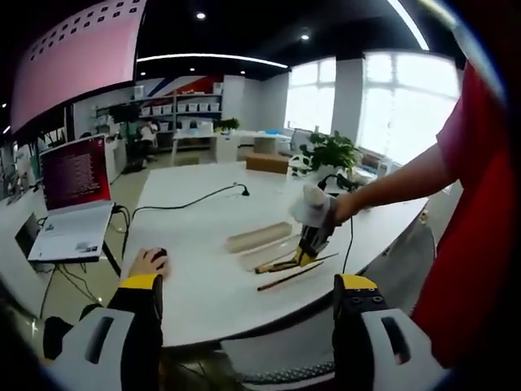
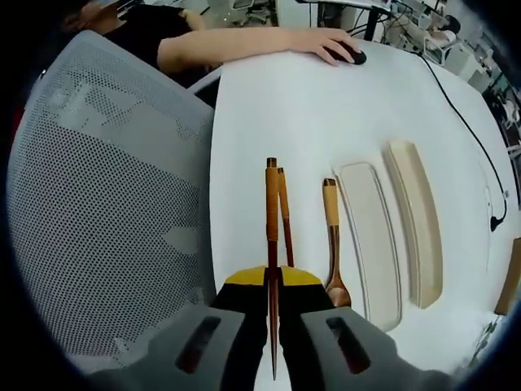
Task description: Arrange the utensils inside the cutlery case until each visible utensil rests in its matching compartment.
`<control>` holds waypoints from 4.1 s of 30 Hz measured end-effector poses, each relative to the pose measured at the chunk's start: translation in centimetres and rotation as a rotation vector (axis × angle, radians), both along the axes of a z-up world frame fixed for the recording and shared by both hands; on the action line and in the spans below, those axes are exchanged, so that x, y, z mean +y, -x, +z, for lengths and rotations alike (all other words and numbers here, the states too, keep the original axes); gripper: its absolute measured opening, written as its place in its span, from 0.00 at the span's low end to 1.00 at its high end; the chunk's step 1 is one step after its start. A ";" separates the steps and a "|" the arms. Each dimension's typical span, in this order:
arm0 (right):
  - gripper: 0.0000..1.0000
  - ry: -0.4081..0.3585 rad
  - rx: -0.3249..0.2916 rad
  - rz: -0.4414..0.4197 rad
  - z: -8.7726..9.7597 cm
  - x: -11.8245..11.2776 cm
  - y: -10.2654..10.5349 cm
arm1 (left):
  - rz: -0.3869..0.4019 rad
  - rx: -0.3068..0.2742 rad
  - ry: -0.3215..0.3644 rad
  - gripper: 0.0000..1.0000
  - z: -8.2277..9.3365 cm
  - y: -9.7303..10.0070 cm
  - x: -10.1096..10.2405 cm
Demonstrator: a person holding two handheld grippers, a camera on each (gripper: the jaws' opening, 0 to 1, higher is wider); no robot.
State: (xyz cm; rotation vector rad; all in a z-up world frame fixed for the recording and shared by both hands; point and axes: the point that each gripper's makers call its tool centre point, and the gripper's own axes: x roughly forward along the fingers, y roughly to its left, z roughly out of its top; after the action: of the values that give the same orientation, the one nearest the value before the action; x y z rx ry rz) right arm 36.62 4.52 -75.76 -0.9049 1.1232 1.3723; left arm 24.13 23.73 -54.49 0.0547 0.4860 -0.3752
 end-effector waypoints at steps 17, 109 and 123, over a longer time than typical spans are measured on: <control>0.00 0.007 -0.015 -0.015 1.0 -0.2 -1.2 | -0.012 0.002 -0.012 0.88 0.4 0.2 -0.8; 0.00 -0.060 -0.123 0.022 6.0 1.0 -4.8 | -0.042 -0.029 0.077 0.89 1.1 -2.1 -1.7; 0.00 -0.059 -0.069 -0.033 3.9 0.1 -2.8 | -0.056 -0.042 0.059 0.89 1.9 -2.5 -1.7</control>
State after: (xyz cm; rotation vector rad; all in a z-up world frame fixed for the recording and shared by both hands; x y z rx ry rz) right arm 39.39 4.61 -71.89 -0.8811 1.0353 1.3307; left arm 26.60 22.07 -52.54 0.0187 0.4317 -0.4419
